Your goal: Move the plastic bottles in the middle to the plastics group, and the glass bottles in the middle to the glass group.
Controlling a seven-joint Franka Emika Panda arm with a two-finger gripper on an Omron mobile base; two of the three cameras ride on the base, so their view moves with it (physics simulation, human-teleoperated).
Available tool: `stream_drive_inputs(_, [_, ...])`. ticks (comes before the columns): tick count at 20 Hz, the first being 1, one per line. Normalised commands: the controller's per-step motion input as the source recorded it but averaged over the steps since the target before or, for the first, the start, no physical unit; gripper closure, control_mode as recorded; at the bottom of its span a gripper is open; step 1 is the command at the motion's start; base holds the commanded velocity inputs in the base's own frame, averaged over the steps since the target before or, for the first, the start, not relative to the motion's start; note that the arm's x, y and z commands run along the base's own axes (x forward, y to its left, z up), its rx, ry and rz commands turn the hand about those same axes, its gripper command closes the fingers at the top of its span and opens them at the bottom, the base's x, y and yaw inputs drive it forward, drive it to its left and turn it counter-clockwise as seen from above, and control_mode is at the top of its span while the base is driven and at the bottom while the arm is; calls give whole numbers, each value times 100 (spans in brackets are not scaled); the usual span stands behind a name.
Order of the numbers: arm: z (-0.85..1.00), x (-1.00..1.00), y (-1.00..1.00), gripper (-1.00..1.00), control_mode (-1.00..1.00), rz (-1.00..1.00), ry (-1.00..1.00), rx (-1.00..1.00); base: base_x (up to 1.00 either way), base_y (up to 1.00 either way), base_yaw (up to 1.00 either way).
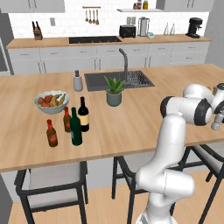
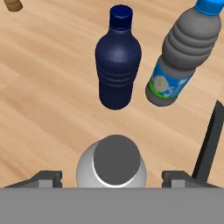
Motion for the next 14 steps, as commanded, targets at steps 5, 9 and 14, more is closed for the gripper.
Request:
stream_drive_inputs(5, [4,0,0,-100,-100,0,0,0,0,0,0])
stream_drive_inputs(9, [65,-11,1,-100,-100,0,-1,0,0,0,0])
stream_drive_inputs(14, [66,-7,0,-100,-100,0,-1,0,0,0,0])
